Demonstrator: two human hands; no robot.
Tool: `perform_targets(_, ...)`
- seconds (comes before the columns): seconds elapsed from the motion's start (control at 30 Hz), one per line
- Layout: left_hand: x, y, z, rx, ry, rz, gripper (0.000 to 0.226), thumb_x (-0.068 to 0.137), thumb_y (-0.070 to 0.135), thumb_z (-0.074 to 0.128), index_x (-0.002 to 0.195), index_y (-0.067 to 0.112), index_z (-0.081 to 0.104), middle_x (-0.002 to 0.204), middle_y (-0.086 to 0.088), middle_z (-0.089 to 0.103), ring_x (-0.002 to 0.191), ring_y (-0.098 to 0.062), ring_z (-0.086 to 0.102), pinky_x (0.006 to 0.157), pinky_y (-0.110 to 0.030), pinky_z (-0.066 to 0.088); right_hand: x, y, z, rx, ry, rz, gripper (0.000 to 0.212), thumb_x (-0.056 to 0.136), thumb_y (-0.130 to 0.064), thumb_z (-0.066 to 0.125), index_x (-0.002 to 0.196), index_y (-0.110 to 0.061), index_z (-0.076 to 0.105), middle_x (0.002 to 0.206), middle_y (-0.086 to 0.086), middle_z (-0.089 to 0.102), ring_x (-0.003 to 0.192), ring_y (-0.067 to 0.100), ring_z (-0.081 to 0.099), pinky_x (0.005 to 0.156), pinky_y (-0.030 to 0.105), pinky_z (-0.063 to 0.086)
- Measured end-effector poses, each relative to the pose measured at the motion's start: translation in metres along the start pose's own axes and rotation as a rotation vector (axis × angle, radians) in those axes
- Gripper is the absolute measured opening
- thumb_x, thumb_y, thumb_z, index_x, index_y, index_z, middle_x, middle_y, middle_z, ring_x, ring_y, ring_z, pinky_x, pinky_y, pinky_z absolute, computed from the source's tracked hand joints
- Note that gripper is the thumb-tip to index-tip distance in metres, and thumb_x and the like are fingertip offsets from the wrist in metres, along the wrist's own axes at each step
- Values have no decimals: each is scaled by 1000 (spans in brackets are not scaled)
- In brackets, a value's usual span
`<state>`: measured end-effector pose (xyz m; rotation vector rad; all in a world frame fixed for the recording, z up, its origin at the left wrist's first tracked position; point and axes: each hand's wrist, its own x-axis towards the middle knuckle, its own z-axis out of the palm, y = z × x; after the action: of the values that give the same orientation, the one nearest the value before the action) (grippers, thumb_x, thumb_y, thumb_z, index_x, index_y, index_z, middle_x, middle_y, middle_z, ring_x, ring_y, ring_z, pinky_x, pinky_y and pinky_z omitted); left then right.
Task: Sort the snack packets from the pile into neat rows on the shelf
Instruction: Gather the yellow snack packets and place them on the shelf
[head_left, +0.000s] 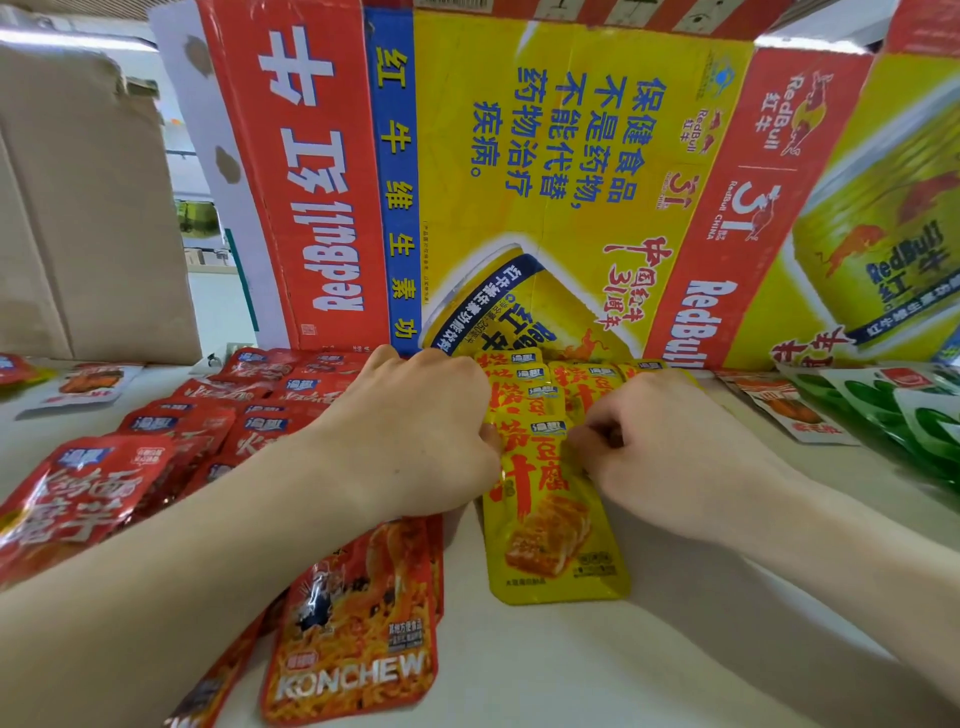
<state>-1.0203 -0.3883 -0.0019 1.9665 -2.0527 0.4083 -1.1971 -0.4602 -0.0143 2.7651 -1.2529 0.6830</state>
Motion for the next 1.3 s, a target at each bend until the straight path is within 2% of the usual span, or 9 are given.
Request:
perform_targets(0.23, 1, -1, 3, 39, 7, 14, 36, 94, 35, 50, 63, 21, 41, 67, 4, 45, 66, -14, 46, 79, -33, 29, 1, 2, 1, 5, -8, -24, 34, 86, -30, 56, 60, -8, 56, 54, 4, 51, 56, 23, 53, 52, 43, 49)
perform_targets(0.4, 2, -1, 3, 130, 69, 16, 39, 95, 39, 46, 61, 20, 40, 66, 4, 44, 65, -16, 46, 76, -33, 27, 0, 2, -1, -53, 29, -39, 32, 87, -33, 56, 63, -13, 58, 57, 0, 52, 59, 21, 54, 49, 31, 43)
perform_targets(0.57, 3, -3, -5, 71, 253, -29, 44, 92, 37, 48, 54, 15, 44, 53, 1, 41, 50, -16, 37, 66, -31, 27, 0, 2, -9, -3, 99, -54, 61, 85, -66, 43, 46, -19, 44, 43, -2, 38, 44, 11, 40, 46, 29, 25)
perform_targets(0.7, 5, -9, -5, 4, 250, -42, 33, 93, 43, 49, 69, 21, 57, 76, 7, 59, 67, -16, 52, 84, -32, 31, 1, 10, -17, 97, 273, -61, 58, 88, -66, 39, 43, -29, 38, 39, -5, 34, 41, 8, 38, 45, 27, 25)
perform_targets(0.8, 4, -8, -8, -34, 241, -43, 27, 95, 49, 46, 86, 26, 58, 90, 13, 54, 80, -15, 57, 91, -34, 29, -2, 18, -23, 105, 415, -51, 55, 92, -61, 39, 48, -27, 41, 41, -7, 36, 44, 6, 40, 49, 27, 27)
perform_targets(0.87, 2, -1, -15, -43, 285, -81, 36, 92, 56, 39, 94, 26, 60, 98, 11, 55, 87, -16, 58, 94, -39, 34, -7, 17, -28, 97, 448, -25, 50, 91, -61, 36, 61, -26, 56, 52, -12, 50, 55, 5, 50, 52, 27, 34)
perform_targets(0.97, -6, 18, -31, -43, 343, -167, 56, 88, 66, 32, 113, 22, 58, 117, 3, 56, 103, -22, 58, 90, -47, 47, -19, 10, -42, 81, 450, -28, 53, 89, -64, 32, 97, -29, 71, 96, -15, 67, 93, 12, 61, 75, 34, 49)
perform_targets(1.1, -28, 56, -45, 15, 397, -93, 59, 91, 65, 28, 127, 25, 51, 131, 1, 51, 110, -26, 55, 83, -47, 49, -47, 6, -62, -2, 449, -88, 57, 89, -65, 31, 120, -31, 65, 129, -15, 57, 120, 14, 50, 100, 41, 40)
perform_targets(1.3, -63, 90, -42, 27, 346, -26, 61, 93, 62, 26, 142, 29, 42, 150, 6, 42, 133, -21, 45, 96, -46, 37, -95, 14, -67, -11, 475, -117, 58, 91, -61, 34, 135, -31, 56, 149, -10, 43, 138, 16, 35, 110, 42, 28)
